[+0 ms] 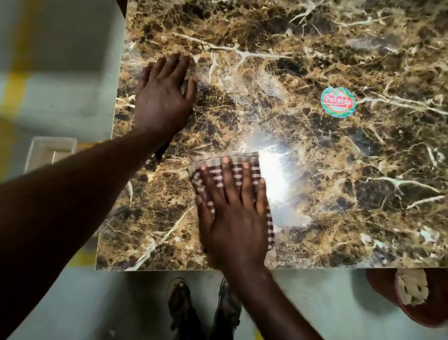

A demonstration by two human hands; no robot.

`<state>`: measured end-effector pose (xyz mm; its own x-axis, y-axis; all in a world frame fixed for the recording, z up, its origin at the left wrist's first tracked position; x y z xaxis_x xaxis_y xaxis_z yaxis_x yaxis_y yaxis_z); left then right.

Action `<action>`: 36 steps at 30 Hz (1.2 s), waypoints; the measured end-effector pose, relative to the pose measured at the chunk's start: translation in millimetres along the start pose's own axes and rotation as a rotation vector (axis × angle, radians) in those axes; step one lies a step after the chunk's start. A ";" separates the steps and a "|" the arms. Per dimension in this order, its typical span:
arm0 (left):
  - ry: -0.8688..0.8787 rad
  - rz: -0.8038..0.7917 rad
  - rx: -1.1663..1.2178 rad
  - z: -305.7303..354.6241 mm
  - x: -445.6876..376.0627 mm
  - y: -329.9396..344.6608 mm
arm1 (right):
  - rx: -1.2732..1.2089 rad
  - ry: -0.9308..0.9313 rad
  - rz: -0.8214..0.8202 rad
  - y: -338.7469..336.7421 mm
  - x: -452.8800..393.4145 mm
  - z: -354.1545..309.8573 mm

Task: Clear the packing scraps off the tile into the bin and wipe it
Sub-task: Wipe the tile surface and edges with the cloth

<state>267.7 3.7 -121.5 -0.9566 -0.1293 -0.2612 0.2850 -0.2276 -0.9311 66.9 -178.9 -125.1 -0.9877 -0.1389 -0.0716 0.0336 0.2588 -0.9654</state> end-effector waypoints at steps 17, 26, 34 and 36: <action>0.023 0.015 -0.023 2.0 1.1 -1.2 | -0.040 0.046 -0.033 -0.2 64.4 -16.9; 0.022 0.048 0.051 0.2 0.7 -4.3 | -0.123 -0.053 -0.065 7.3 67.3 -67.1; 0.035 -0.081 0.334 -44.7 -21.6 -18.7 | 0.044 0.219 0.067 12.7 29.9 -43.5; 0.103 -0.174 0.373 -62.4 -23.3 -16.3 | 0.018 0.180 0.059 18.5 30.1 -69.5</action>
<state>281.6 70.6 -116.0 -0.9881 0.0349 -0.1499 0.1029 -0.5740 -0.8123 27.2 -111.8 -127.7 -0.9952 0.0498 -0.0841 0.0938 0.2441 -0.9652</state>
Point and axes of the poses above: each hand's wrist, its own x-axis away from the middle knuckle, its own y-axis out of the palm, z = x × y, the point moved 3 cm from there along -x, towards the middle knuckle, and after that the axes turned 12 degrees about z, right-handed, at the moved point
